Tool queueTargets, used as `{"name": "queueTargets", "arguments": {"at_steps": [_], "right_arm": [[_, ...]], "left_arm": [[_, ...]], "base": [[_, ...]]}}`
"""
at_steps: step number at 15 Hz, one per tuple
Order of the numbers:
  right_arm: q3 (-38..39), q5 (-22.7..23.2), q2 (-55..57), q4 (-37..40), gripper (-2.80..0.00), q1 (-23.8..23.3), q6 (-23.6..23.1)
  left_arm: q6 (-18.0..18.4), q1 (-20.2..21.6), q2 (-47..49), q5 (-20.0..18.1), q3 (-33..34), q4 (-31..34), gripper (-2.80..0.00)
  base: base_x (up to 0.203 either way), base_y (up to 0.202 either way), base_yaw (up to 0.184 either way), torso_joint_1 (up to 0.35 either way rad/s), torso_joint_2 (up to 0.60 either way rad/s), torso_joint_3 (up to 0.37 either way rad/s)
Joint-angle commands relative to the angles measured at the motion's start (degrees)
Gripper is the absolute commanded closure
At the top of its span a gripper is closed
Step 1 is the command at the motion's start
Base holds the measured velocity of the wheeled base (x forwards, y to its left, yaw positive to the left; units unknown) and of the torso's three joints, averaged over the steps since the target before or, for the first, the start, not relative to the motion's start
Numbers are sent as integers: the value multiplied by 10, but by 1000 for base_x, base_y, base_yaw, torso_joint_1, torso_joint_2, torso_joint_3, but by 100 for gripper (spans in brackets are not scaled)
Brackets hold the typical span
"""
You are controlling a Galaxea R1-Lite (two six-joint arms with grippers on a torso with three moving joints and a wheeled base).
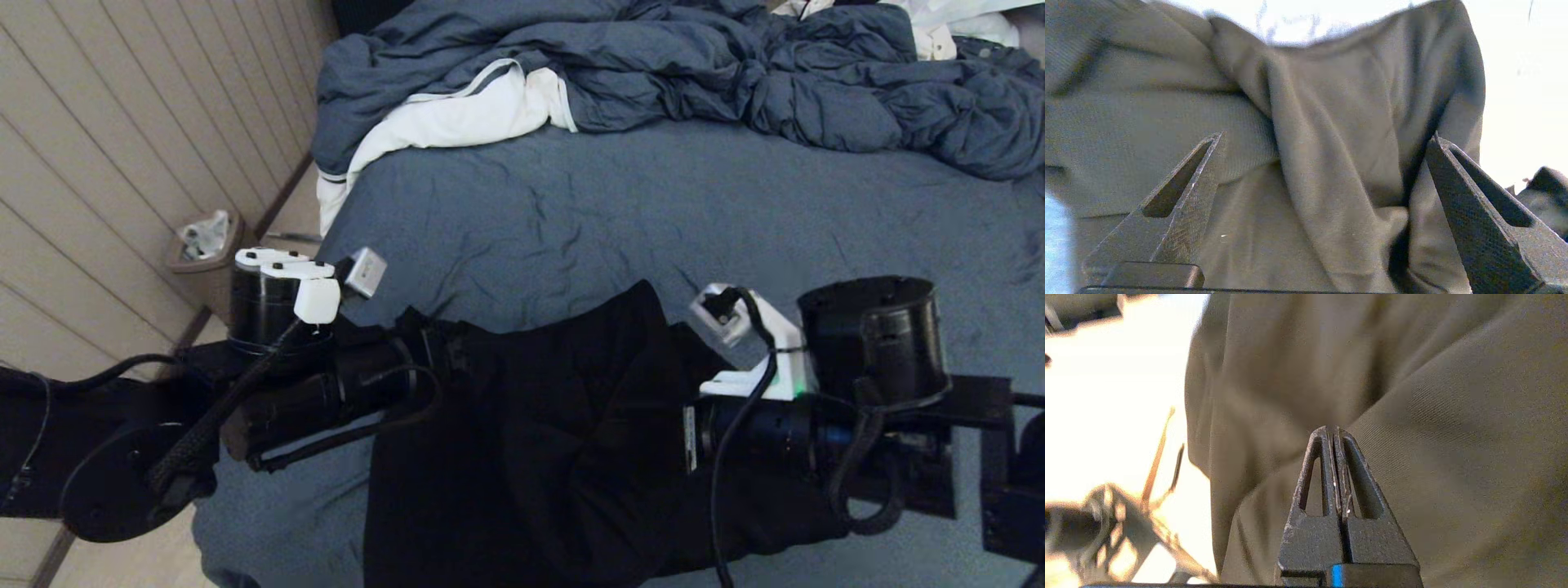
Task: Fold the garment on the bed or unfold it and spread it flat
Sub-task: Fold the black sweatshirt
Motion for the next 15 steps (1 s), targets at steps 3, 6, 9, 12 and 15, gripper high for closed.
{"name": "queueTargets", "arguments": {"at_steps": [3, 6, 9, 12, 15], "right_arm": [[-35, 1, -35, 29, 0, -74, -6], [-43, 4, -30, 37, 0, -145, -37], [-34, 17, -36, 71, 0, -217, -42], [-11, 103, -69, 74, 0, -273, -41], [5, 128, -70, 71, 0, -305, -45]], "left_arm": [[-1, 67, -34, 9, -41, 79, -280], [0, 138, -45, 11, -42, 129, -280], [-1, 199, -50, -19, -33, 147, -280], [-20, 207, -48, -29, -41, 176, 0], [-26, 237, -34, -69, -44, 174, 0]], "base": [[0, 0, 0, 0, 0, 0], [0, 0, 0, 0, 0, 0], [0, 0, 0, 0, 0, 0], [0, 0, 0, 0, 0, 0], [0, 0, 0, 0, 0, 0]]}}
